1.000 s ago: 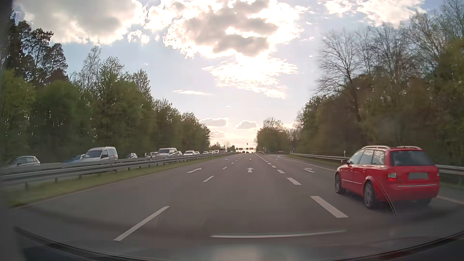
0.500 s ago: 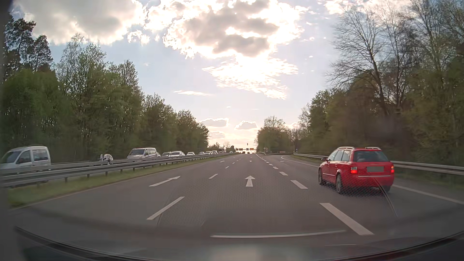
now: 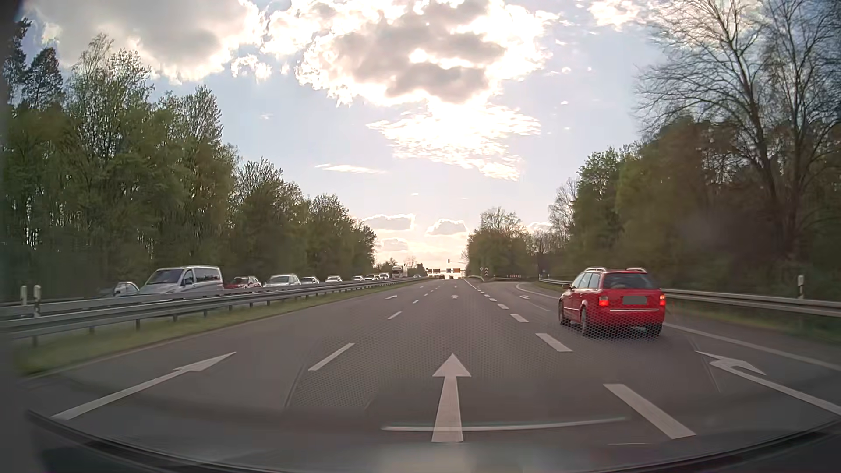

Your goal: Follow the waypoints while adhering to traffic rules and regulations

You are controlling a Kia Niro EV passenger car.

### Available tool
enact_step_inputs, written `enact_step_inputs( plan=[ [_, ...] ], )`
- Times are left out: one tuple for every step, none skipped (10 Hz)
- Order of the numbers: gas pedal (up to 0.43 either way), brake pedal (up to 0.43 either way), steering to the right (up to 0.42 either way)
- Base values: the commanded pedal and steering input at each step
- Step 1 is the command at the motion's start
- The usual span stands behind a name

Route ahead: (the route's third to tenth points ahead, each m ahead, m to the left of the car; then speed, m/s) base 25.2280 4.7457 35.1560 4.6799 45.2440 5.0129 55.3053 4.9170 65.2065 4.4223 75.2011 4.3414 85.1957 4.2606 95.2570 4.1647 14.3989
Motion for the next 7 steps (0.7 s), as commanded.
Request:
enact_step_inputs(
  plan=[
    [0.047,0.000,-0.003],
    [0.047,0.000,-0.003],
    [0.047,0.000,-0.003],
    [0.047,0.000,-0.003],
    [0.047,0.000,-0.003],
    [0.047,0.000,-0.003],
    [0.047,0.000,-0.002]
  ],
)
